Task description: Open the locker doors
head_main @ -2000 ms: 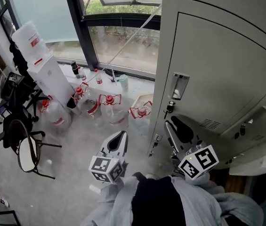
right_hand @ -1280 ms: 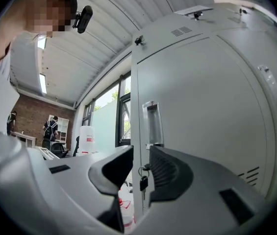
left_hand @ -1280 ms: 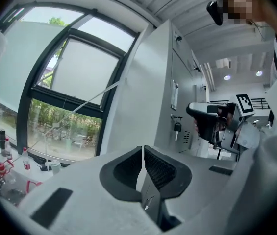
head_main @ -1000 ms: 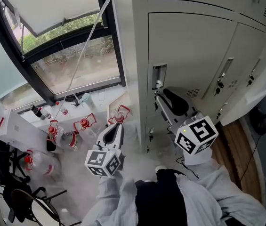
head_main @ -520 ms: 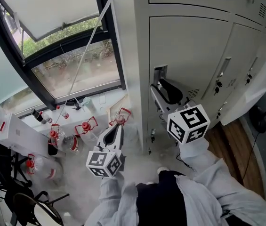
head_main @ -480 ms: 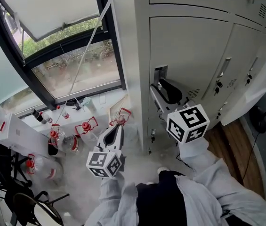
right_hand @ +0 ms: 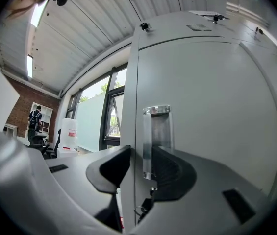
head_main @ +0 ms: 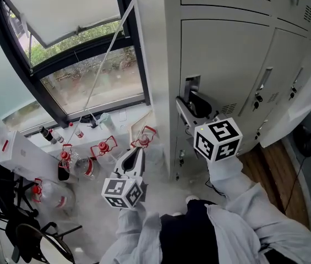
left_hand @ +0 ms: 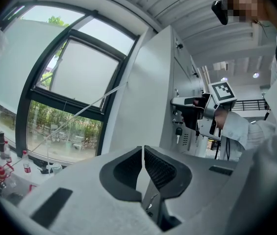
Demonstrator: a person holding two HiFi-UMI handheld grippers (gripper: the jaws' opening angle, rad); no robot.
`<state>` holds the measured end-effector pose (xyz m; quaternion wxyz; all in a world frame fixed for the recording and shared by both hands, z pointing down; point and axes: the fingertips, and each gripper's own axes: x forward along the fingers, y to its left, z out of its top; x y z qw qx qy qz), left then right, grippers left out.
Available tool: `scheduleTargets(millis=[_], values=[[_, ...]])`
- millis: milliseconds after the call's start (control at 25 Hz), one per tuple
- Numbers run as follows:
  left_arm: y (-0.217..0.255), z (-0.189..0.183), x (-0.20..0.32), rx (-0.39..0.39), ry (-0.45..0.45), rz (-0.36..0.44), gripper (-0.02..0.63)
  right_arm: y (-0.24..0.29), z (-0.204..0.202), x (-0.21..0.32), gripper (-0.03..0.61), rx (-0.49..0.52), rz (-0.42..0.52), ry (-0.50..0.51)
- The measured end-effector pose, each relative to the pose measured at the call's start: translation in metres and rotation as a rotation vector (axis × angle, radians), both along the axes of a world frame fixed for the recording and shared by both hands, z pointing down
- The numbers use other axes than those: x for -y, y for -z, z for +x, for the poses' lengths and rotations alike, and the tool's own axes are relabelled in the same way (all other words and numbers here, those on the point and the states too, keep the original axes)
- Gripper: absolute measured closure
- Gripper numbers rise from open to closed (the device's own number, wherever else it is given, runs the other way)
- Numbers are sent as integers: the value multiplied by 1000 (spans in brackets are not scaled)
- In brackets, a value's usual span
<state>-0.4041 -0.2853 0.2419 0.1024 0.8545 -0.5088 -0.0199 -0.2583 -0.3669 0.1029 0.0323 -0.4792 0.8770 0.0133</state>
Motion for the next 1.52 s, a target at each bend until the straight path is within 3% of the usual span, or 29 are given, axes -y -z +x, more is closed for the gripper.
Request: scheduleTargets(millis=[760,1240,1520], values=[[-18,-1,-23,-17,-44,-36,595,-1,7,-34,456,-20,29,-37],[-37,53,-41,-9,-234,-70,595,-2,44,-89,457,-19,73,-108],[-34,97,-42,-7,-331,-59,595,-1,67,-116,457,7,102,-36]])
